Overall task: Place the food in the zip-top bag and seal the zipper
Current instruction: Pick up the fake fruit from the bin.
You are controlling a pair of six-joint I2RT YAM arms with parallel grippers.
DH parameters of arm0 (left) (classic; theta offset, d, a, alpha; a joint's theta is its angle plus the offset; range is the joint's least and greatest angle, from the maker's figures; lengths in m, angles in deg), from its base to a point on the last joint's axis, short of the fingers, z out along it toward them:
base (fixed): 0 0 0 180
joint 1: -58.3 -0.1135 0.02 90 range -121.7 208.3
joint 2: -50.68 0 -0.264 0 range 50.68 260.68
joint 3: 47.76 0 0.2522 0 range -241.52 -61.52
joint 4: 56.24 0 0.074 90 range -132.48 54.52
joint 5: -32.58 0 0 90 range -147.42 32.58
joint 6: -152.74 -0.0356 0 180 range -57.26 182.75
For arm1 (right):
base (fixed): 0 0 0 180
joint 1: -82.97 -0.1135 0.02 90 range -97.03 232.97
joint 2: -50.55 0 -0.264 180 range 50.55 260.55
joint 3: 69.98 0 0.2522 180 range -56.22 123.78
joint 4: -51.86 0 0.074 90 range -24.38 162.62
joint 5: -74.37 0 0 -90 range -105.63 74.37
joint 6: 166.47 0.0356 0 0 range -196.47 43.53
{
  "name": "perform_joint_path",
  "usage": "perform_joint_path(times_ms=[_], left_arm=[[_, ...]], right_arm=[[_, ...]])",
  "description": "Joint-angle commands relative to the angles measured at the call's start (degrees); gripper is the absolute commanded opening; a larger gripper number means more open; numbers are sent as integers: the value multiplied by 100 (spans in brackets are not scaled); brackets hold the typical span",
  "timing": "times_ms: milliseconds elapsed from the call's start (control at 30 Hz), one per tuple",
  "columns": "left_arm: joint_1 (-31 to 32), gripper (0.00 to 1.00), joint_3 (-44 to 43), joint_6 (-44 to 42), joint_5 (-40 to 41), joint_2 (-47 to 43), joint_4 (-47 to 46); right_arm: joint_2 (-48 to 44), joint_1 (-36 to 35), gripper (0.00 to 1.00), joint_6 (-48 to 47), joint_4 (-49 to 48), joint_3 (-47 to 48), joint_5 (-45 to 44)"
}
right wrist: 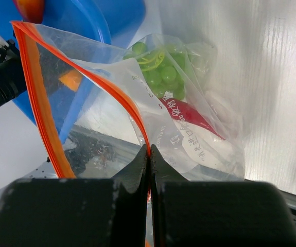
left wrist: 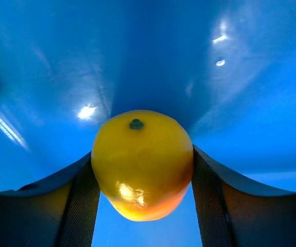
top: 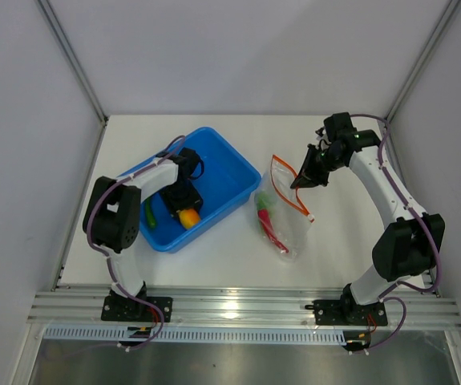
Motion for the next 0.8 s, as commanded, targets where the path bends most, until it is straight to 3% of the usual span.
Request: perform_joint_path(times_ms=[0, 400, 533, 767], left_arm=[[-45, 45, -132, -221, -114, -271, -283], [-45, 2, -862, -485, 448, -1333, 410], [-28, 1, -1020, -598, 413, -2000, 481], [209, 0, -994, -1091, -552, -3258, -344]], right_arm=[[-161, 23, 0, -113, -15, 10, 32], [-486, 23, 0, -147, -445, -376, 147], [-609, 32, 0, -166, -638, -490, 199], [-811, -56, 0, -139, -903, -710, 279]])
